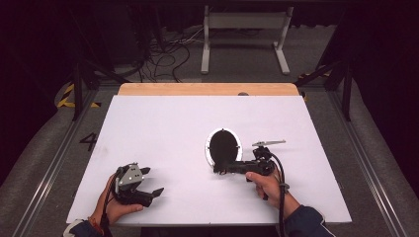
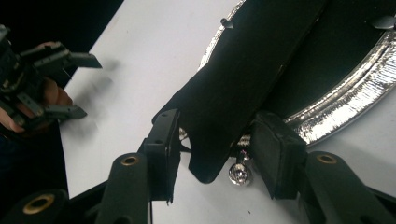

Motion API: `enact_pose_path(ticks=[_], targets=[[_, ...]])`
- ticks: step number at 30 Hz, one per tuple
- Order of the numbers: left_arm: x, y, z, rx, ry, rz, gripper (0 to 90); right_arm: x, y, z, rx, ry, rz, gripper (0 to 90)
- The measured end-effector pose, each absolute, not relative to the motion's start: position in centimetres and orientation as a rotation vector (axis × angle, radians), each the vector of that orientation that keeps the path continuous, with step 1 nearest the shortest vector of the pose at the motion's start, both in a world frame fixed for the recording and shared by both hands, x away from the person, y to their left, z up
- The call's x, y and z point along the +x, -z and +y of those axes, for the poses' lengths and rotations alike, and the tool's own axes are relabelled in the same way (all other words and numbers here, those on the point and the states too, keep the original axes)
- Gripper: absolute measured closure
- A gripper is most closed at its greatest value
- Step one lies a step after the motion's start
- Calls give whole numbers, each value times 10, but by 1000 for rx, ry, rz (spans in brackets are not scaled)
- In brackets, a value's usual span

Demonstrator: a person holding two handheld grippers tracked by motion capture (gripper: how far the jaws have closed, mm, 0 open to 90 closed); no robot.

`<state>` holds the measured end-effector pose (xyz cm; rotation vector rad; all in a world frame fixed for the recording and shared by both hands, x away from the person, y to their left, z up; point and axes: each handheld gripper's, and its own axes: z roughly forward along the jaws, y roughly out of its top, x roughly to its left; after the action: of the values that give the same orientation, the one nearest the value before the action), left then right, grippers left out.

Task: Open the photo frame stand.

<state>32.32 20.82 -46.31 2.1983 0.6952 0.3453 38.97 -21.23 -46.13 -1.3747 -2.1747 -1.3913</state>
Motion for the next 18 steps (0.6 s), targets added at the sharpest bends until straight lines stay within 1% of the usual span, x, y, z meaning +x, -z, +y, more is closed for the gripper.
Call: enact_pose_path(ticks=[6,11,18], targets=[[324,465,204,2211,-326,692,157,395,463,-215,-1418,1438,-2050,544],[326,463,202,2198,-315,684,157,404,467,-214,-1459,1460,-1979,568],[345,459,196,2160,-268,696,159,412,471,-209,-1466,1475,-1920,576]])
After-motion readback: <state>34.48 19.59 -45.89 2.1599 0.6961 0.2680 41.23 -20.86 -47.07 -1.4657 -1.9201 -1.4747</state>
